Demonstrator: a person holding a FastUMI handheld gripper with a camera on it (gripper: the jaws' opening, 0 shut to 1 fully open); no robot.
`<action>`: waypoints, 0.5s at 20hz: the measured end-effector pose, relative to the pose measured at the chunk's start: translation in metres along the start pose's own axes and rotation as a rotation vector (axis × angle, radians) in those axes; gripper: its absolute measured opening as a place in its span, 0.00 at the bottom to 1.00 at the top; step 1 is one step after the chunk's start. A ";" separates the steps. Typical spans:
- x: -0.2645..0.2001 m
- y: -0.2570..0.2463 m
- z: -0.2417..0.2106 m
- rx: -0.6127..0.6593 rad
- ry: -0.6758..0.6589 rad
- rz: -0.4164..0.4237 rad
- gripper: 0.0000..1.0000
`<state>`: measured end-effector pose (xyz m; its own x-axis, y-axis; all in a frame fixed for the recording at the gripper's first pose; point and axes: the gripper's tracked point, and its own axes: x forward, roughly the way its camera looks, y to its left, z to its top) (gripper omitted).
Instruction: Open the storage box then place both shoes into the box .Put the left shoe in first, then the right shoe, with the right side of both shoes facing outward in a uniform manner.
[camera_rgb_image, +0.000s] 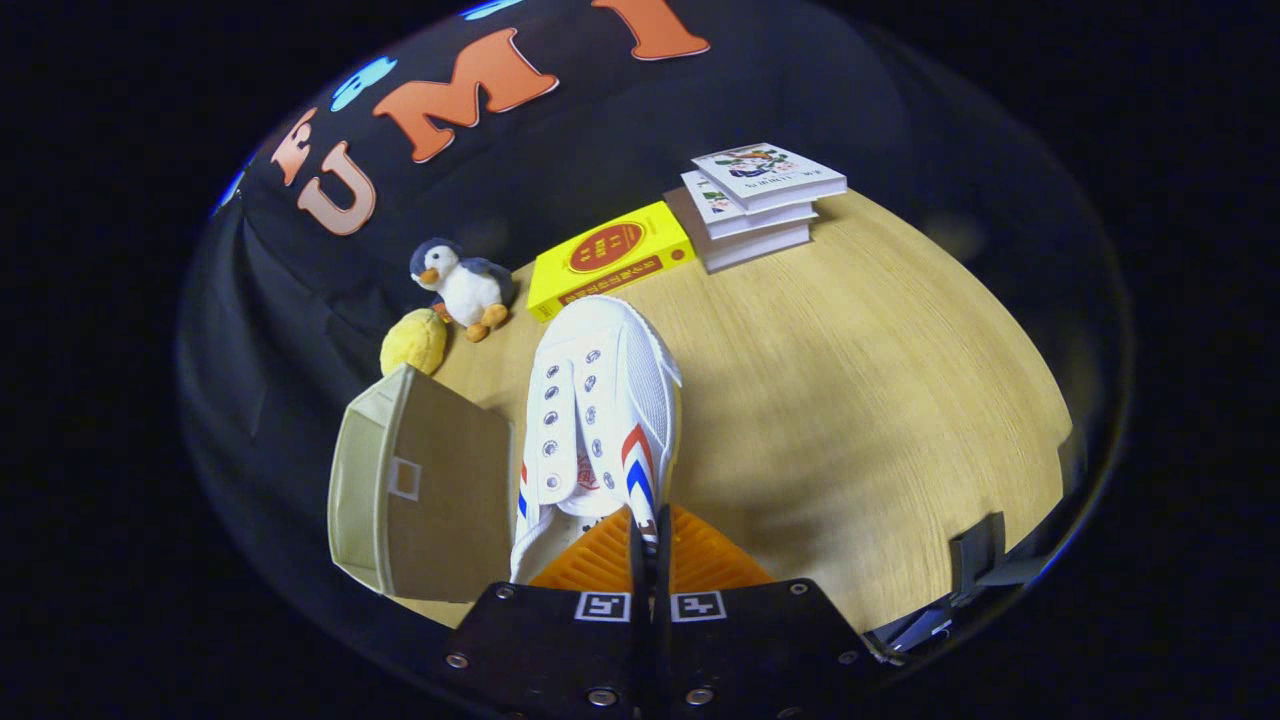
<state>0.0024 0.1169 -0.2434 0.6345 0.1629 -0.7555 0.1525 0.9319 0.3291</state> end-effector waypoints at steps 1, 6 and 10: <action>-0.003 0.018 0.001 0.005 -0.007 0.018 0.00; -0.019 0.098 0.009 -0.004 -0.040 0.093 0.00; -0.029 0.152 0.008 -0.006 -0.052 0.132 0.00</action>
<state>0.0132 0.2519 -0.1672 0.6874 0.2671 -0.6754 0.0611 0.9054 0.4202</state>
